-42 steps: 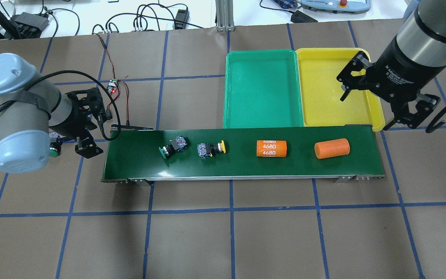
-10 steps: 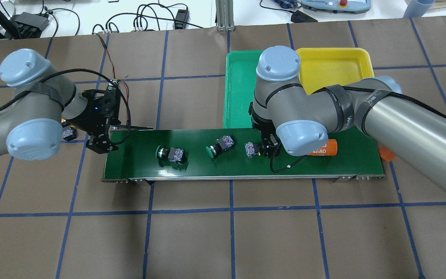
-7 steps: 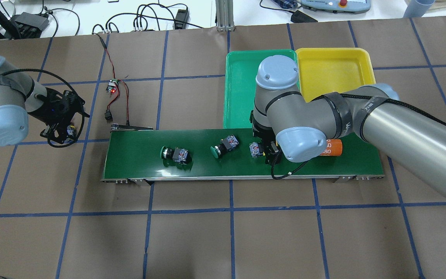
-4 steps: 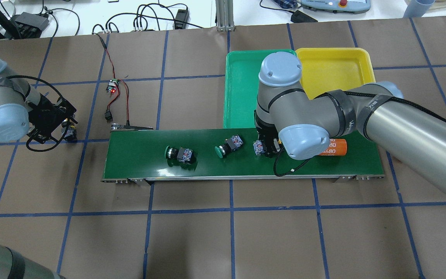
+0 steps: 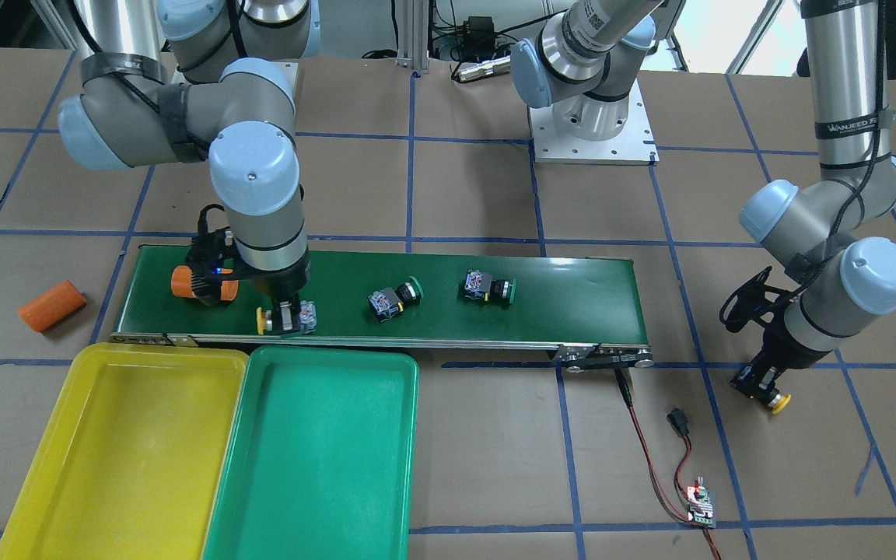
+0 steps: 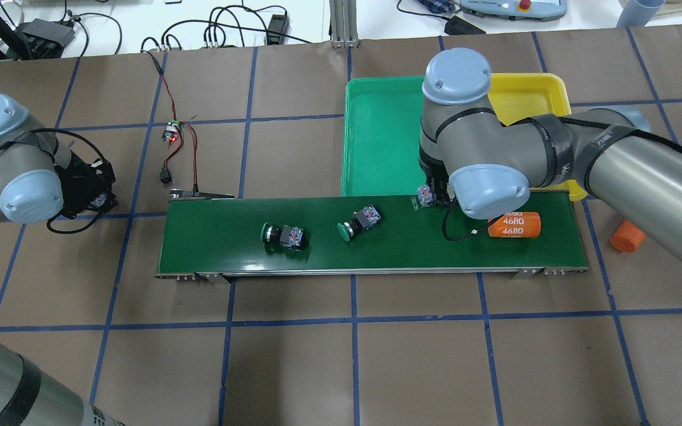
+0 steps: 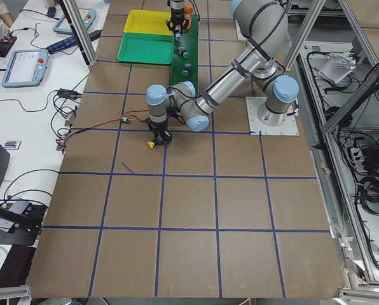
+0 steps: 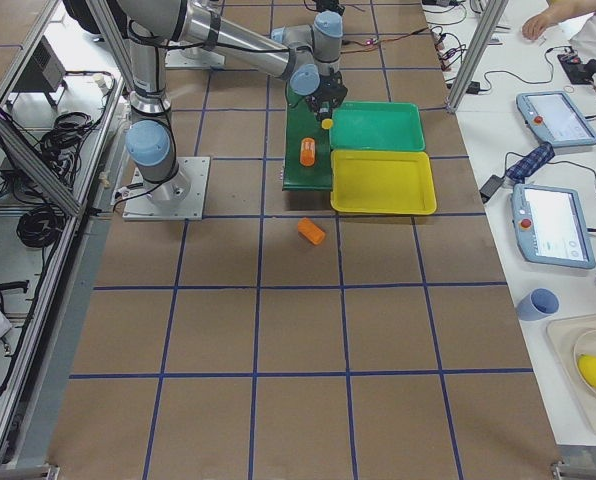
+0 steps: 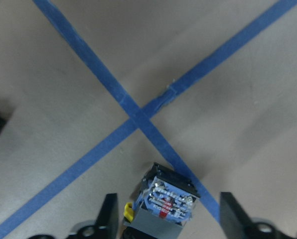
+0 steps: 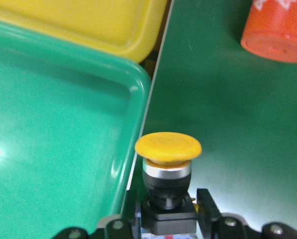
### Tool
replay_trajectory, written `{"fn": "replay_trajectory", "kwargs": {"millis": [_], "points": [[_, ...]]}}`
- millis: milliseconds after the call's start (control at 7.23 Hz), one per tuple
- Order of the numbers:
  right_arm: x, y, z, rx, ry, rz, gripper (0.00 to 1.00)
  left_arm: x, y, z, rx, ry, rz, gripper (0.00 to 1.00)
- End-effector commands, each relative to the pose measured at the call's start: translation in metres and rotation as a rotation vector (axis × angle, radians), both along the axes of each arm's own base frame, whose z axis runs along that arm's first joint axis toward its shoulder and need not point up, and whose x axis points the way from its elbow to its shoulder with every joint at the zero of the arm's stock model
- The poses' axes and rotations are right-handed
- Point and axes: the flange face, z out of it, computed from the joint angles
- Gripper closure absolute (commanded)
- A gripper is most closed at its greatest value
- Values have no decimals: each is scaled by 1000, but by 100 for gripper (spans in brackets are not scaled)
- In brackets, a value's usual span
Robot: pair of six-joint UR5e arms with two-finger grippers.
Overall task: Sort buttons by color to trays
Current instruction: 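Lift yellow-capped button into yellow tray with right gripper while left returns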
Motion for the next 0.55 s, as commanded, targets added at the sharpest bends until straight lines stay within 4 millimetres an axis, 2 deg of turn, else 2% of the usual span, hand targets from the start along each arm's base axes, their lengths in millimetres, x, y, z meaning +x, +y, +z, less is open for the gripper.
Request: {"fn": "replay_trajectory", "kwargs": {"millis": [0, 138, 276, 415], "points": [[-102, -40, 13, -42, 47, -163, 100, -7, -1, 20, -29, -13, 19, 99], [-142, -48, 8, -39, 30, -202, 100, -14, 4, 38, -39, -7, 88, 100], [-174, -59, -8, -48, 27, -227, 100, -32, 15, 56, -2, 61, 228, 100], [-179, -69, -23, -71, 25, -236, 100, -61, 23, 77, 24, 104, 348, 100]]}}
